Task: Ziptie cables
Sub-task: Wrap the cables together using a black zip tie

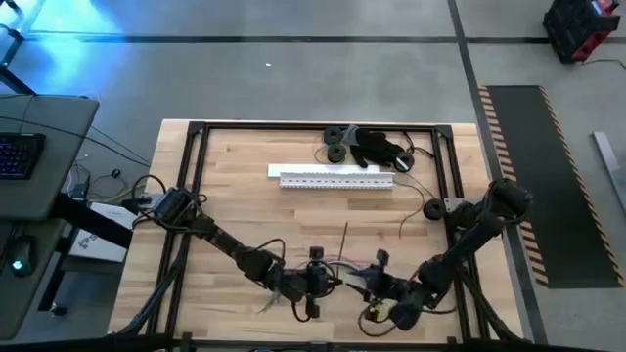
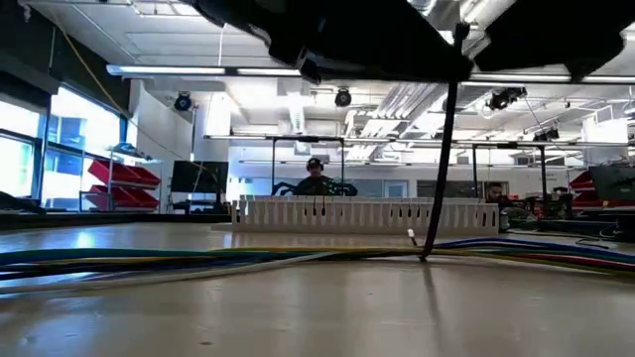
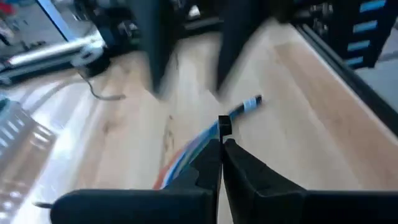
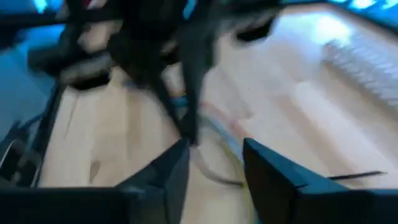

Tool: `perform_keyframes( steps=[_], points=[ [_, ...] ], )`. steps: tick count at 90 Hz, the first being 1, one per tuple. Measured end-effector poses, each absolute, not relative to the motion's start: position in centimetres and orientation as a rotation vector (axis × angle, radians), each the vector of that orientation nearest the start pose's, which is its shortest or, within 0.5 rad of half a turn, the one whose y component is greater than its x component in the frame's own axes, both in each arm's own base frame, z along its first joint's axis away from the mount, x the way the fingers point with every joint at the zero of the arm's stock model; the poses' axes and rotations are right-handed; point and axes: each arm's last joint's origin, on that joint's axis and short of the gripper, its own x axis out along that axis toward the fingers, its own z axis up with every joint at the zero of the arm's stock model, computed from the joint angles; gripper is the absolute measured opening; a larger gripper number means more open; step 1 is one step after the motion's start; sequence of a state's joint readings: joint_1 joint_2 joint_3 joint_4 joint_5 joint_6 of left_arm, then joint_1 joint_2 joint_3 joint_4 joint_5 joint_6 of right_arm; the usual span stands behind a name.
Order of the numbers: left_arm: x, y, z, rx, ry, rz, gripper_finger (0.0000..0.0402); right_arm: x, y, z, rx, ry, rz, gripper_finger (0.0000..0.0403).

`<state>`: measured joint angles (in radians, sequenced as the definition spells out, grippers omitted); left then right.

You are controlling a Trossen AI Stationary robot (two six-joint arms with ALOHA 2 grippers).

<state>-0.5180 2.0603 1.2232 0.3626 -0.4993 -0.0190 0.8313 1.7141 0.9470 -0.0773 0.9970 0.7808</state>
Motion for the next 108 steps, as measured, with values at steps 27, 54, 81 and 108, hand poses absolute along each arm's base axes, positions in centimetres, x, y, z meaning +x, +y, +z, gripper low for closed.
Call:
perform_keyframes(
  steps=[27, 54, 81, 108],
  points=[
    [39.0, -20.0, 13.1, 0.158, 0.466, -0.027, 0.0000, 24.2, 16.4, 13.0, 0.292, 0.528, -0.592, 0.0183],
    [39.0, -20.0, 13.1, 0.167, 0.466, -0.031, 0.0000, 25.1, 8.8, 9.5, 0.458, 0.465, -0.488, 0.0183],
    [39.0, -20.1, 13.1, 0.168, 0.466, -0.031, 0.0000, 25.5, 3.6, 8.9, 0.553, 0.483, -0.444, 0.0183],
    [39.0, -20.1, 13.1, 0.168, 0.466, -0.031, 0.0000, 26.1, 1.6, 9.2, 0.612, 0.494, -0.358, 0.0180]
  ],
)
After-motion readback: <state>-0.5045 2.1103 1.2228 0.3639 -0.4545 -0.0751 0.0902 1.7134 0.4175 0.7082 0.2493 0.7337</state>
